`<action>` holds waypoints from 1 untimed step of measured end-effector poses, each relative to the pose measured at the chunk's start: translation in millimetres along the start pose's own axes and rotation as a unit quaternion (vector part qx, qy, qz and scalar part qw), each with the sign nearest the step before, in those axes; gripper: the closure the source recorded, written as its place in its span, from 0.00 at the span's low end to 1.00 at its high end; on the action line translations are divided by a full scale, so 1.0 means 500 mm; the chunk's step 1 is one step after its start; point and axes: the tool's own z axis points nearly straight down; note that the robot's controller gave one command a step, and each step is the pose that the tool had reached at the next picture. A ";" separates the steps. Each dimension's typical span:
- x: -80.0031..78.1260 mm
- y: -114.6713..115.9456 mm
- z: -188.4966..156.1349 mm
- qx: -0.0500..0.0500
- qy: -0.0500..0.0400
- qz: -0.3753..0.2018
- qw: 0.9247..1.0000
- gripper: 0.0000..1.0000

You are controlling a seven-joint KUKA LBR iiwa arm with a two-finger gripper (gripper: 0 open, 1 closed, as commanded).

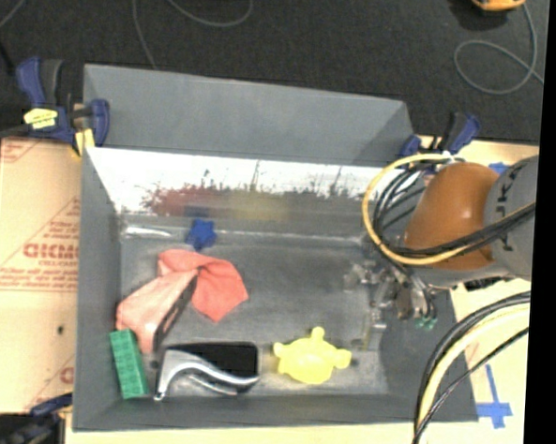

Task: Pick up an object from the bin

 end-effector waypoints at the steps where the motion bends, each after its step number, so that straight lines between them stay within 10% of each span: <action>1: 0.004 0.033 0.021 -0.001 0.002 0.001 1.000 0.00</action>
Offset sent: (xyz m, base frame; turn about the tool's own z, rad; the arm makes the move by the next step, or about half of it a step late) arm 0.0104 -0.0289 -0.0058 -0.3935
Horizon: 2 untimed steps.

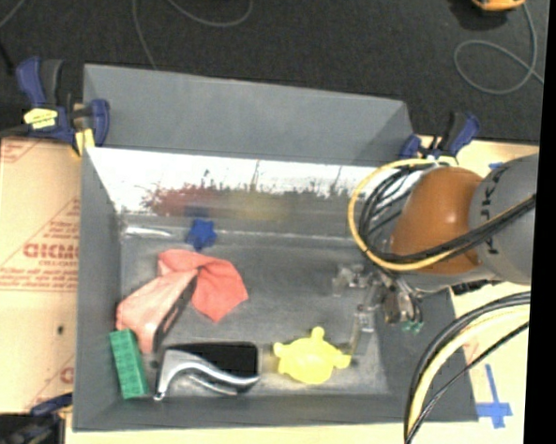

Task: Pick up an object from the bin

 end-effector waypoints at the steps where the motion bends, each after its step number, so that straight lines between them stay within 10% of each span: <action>1: -0.013 0.020 0.004 -0.002 0.000 -0.078 0.997 0.00; 2: 0.037 0.004 0.019 0.003 -0.004 -0.143 0.990 0.00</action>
Offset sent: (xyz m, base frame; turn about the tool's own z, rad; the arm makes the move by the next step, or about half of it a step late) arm -0.0514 0.0328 -0.0237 -0.2766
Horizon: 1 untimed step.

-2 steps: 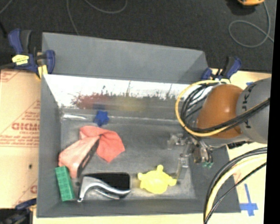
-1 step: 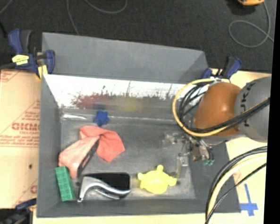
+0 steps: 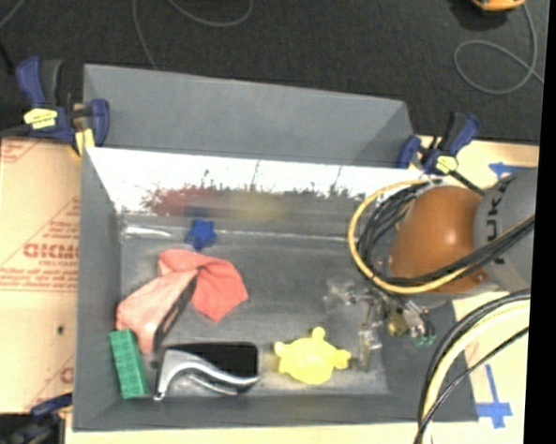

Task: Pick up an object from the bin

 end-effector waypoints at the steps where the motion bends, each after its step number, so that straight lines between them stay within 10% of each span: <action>1: 0.034 0.084 0.015 -0.004 0.002 -0.021 1.000 0.00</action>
Offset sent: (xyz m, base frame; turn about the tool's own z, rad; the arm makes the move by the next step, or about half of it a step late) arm -0.0149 0.0687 -0.0105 -0.1982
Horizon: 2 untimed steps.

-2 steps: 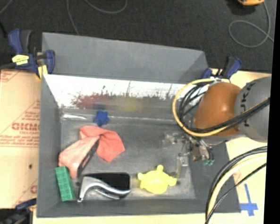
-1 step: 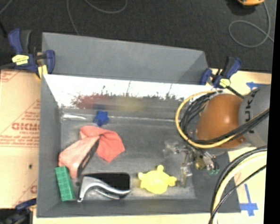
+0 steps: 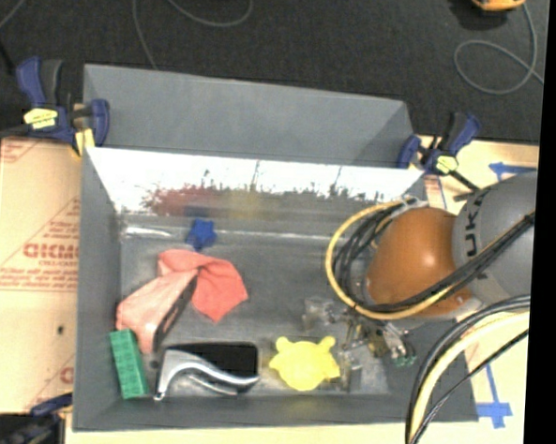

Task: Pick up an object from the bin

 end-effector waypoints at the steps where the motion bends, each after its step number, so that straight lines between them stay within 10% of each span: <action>1: -0.047 0.053 0.000 0.006 -0.004 -0.079 0.997 1.00; 2: -0.047 0.053 0.000 0.006 -0.004 -0.080 0.997 1.00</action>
Offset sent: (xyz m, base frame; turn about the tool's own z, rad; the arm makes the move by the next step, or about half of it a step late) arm 0.0000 0.0000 0.0000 0.0000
